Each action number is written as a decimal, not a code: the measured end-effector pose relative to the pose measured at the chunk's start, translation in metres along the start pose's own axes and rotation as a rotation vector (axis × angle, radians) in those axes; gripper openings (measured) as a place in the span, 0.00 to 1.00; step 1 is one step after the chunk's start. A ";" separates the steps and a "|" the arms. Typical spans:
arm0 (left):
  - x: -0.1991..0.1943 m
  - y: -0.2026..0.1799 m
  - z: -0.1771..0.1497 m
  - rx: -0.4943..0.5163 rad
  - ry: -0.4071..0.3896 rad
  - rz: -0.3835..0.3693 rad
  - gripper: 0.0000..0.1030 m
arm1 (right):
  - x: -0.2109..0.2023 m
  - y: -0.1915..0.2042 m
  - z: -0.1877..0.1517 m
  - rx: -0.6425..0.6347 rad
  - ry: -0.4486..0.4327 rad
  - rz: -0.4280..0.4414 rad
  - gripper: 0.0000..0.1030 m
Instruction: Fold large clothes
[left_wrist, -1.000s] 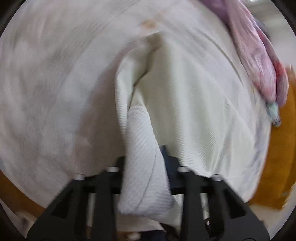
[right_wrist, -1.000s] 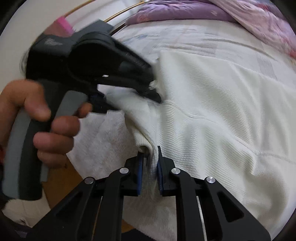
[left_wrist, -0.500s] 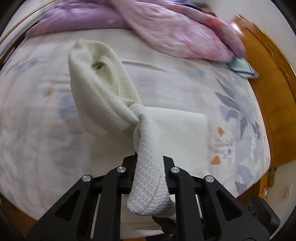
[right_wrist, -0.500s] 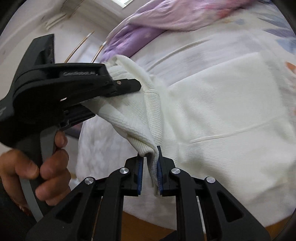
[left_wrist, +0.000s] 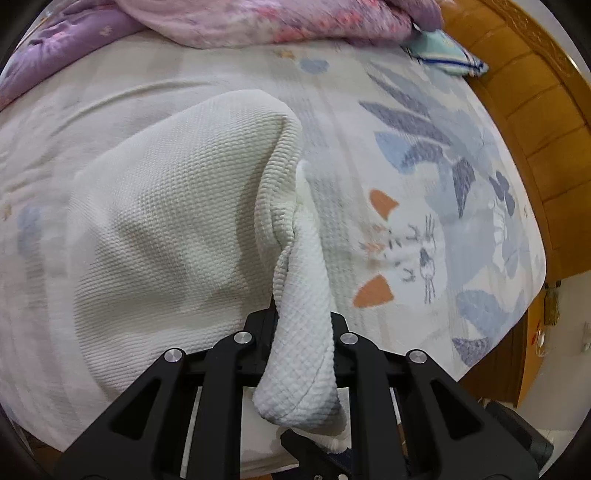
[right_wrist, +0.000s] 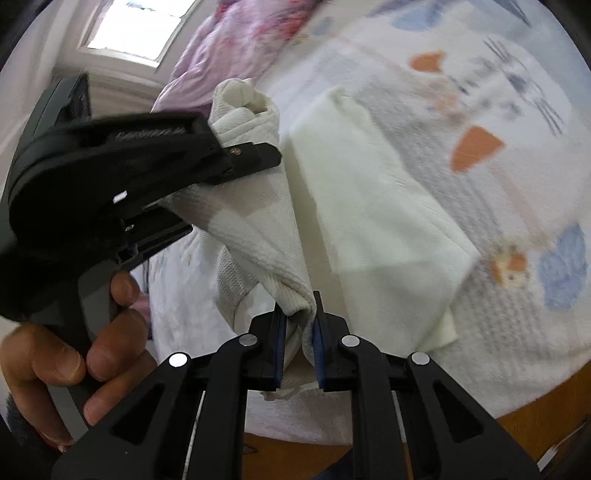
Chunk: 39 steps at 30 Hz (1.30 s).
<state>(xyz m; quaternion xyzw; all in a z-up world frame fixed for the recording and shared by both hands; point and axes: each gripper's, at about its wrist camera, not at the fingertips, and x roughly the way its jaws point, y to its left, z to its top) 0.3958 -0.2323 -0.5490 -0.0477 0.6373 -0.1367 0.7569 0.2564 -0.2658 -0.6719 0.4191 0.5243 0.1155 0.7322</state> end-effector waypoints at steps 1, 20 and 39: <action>0.006 -0.005 0.000 0.005 0.010 -0.001 0.14 | 0.001 -0.006 0.008 0.020 0.000 0.000 0.11; 0.034 0.005 -0.016 -0.117 0.082 -0.241 0.73 | -0.040 -0.138 -0.023 0.456 0.024 -0.225 0.00; -0.002 0.183 -0.075 -0.467 0.020 0.044 0.78 | 0.014 -0.026 0.091 -0.051 0.025 -0.218 0.67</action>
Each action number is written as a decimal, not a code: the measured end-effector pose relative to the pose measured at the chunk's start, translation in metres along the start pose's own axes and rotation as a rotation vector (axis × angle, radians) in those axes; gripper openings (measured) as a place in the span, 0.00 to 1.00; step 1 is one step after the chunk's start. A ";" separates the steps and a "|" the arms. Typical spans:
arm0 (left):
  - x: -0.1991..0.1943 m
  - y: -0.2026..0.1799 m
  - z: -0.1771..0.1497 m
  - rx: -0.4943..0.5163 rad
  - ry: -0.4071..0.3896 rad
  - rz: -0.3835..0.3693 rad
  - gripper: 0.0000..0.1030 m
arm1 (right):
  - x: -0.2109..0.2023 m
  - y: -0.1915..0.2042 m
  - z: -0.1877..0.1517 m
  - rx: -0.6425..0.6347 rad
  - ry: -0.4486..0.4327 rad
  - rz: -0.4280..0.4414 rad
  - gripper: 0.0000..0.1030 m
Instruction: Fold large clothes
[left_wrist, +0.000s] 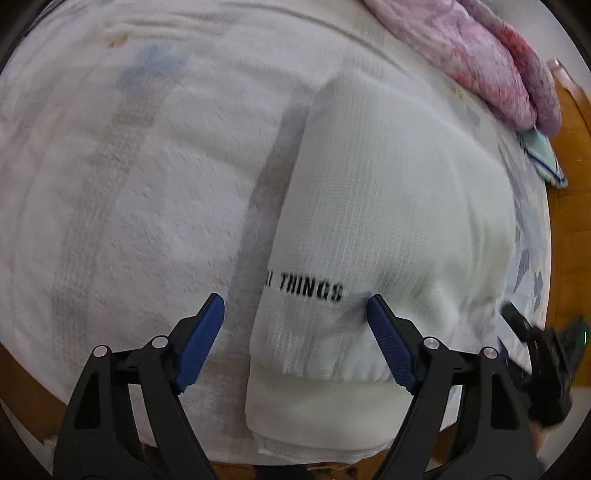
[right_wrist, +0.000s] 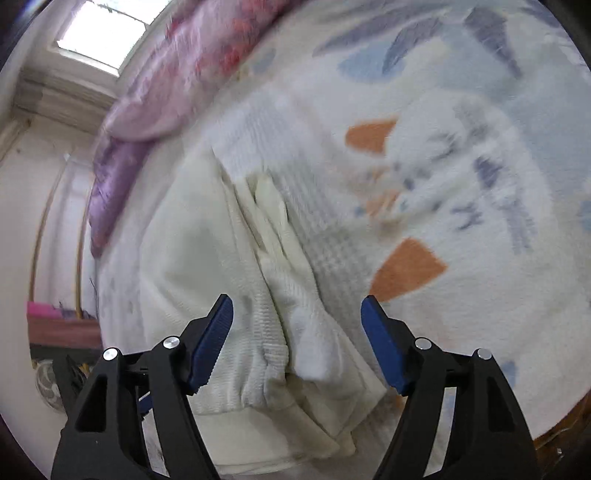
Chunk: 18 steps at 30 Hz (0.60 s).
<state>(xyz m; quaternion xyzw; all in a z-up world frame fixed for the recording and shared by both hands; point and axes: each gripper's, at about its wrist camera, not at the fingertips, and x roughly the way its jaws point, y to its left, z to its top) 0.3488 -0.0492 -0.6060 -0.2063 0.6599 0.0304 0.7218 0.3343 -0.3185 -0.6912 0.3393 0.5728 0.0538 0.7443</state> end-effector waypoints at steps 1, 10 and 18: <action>0.005 -0.002 -0.002 0.023 0.018 0.012 0.78 | 0.005 0.003 -0.002 -0.023 0.025 0.022 0.60; 0.005 -0.010 -0.009 0.065 0.012 0.023 0.85 | 0.005 -0.004 -0.009 -0.082 0.082 -0.088 0.12; 0.023 -0.012 -0.013 0.089 0.059 0.053 0.87 | -0.021 0.002 0.001 -0.161 0.028 -0.246 0.44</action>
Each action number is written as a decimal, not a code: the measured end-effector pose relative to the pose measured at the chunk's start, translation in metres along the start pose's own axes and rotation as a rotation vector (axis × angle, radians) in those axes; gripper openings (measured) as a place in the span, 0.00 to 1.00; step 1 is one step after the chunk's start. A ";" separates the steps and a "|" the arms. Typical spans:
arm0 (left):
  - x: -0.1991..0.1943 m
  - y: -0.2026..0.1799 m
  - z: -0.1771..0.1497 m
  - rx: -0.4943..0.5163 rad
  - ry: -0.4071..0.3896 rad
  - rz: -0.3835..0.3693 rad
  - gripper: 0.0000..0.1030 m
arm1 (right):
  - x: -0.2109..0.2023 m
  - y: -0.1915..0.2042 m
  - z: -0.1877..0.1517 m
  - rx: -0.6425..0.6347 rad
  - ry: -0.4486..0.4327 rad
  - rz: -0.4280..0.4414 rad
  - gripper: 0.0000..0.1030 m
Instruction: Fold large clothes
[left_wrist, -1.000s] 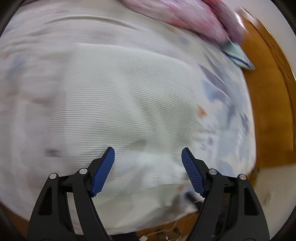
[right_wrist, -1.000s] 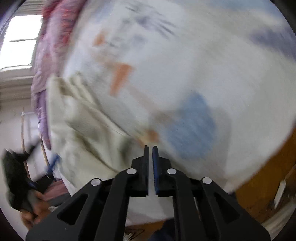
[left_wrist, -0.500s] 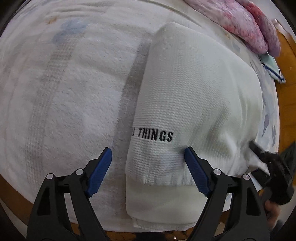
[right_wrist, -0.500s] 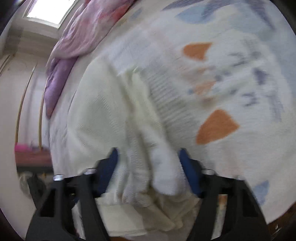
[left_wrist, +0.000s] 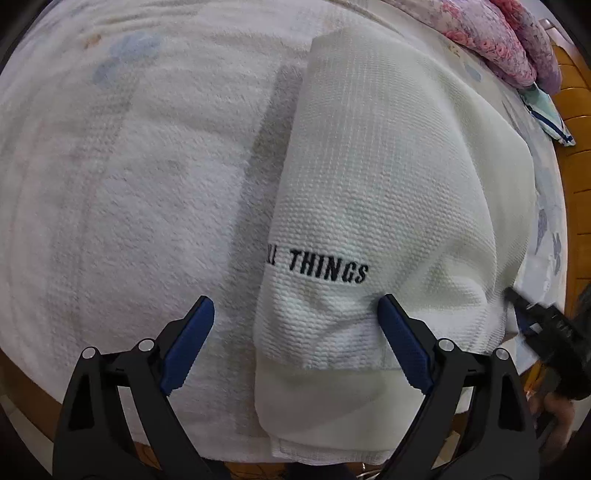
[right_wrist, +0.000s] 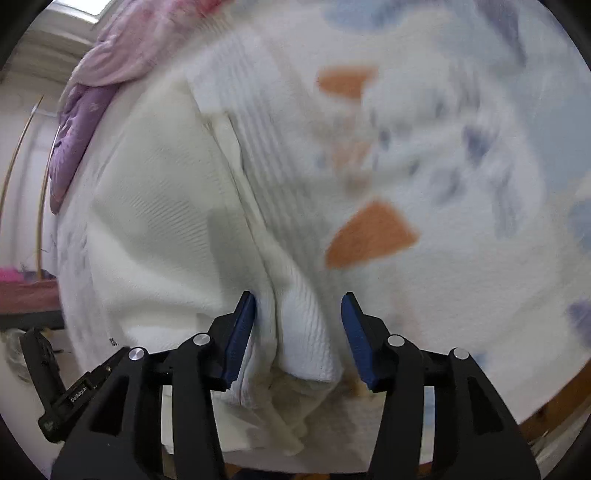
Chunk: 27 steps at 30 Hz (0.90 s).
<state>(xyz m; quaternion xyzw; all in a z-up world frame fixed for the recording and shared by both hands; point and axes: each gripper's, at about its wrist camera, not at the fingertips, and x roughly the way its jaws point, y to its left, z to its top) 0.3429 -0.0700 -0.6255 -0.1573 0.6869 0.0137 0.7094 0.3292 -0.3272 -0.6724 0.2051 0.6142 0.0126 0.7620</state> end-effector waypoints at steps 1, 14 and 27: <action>0.001 -0.004 -0.003 0.027 -0.005 0.011 0.87 | -0.013 0.012 0.006 -0.075 -0.048 -0.019 0.37; 0.008 -0.010 -0.019 0.017 -0.009 -0.012 0.87 | 0.066 0.090 0.110 -0.403 -0.013 -0.047 0.00; 0.003 0.003 -0.039 -0.052 -0.027 -0.037 0.87 | -0.002 0.040 0.098 -0.245 -0.091 -0.039 0.04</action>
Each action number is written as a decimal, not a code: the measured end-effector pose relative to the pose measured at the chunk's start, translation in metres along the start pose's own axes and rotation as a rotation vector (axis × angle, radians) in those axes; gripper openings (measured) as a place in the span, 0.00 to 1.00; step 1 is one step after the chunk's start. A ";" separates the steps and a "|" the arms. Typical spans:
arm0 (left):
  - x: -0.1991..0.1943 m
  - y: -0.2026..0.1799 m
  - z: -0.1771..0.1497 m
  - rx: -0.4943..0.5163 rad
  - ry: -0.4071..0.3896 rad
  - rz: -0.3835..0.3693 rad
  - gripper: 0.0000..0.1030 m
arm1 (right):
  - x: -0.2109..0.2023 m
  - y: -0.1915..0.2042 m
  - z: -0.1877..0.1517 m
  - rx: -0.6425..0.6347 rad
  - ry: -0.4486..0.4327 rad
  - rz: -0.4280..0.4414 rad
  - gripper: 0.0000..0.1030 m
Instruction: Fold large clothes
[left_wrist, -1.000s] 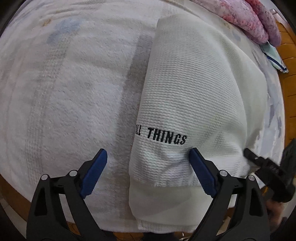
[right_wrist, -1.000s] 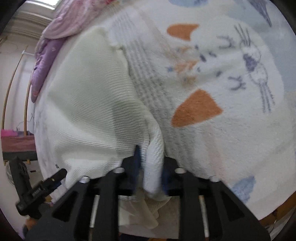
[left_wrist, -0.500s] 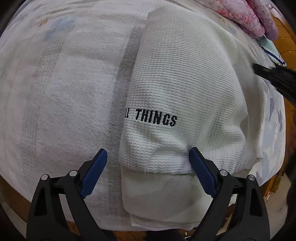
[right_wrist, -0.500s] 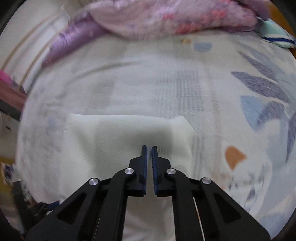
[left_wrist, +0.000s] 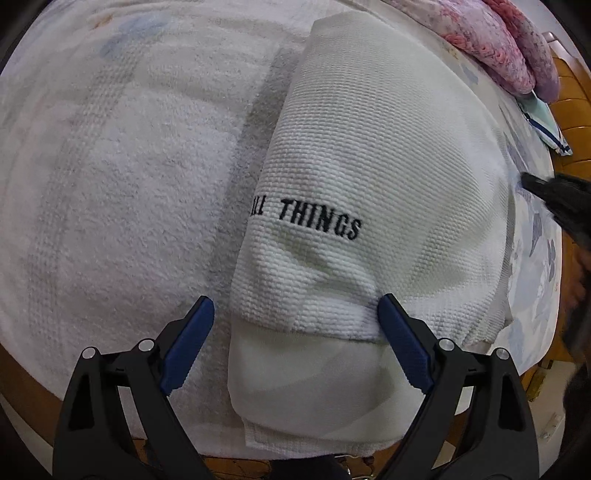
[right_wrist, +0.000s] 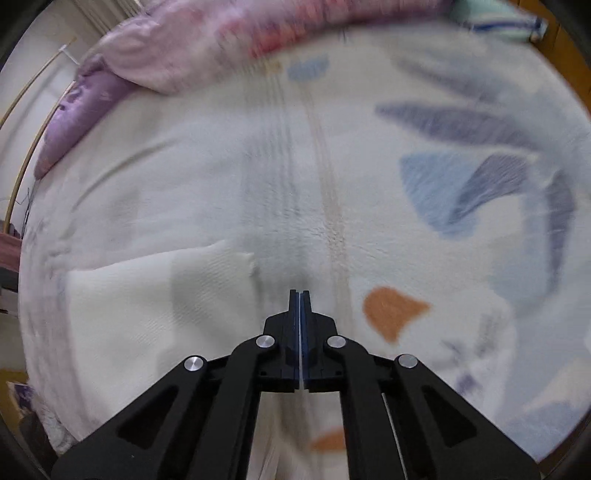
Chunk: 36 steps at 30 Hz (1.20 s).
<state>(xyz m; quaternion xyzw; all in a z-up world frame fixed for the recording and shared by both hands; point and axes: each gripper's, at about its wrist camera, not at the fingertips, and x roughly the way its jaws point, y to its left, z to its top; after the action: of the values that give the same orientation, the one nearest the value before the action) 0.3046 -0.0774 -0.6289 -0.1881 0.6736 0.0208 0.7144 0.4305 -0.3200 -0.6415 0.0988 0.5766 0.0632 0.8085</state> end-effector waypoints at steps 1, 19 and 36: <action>-0.001 0.001 -0.003 -0.003 0.001 -0.002 0.87 | -0.011 0.011 -0.019 -0.003 0.037 0.082 0.04; -0.001 0.018 -0.001 -0.030 0.041 -0.080 0.87 | 0.009 -0.023 -0.163 0.094 0.267 0.156 0.00; 0.005 0.044 -0.027 -0.157 0.101 -0.184 0.93 | 0.030 -0.063 -0.195 0.440 0.341 0.413 0.68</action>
<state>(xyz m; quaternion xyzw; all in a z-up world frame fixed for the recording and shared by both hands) 0.2667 -0.0459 -0.6448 -0.3053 0.6849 -0.0017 0.6616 0.2552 -0.3575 -0.7447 0.3733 0.6711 0.1153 0.6301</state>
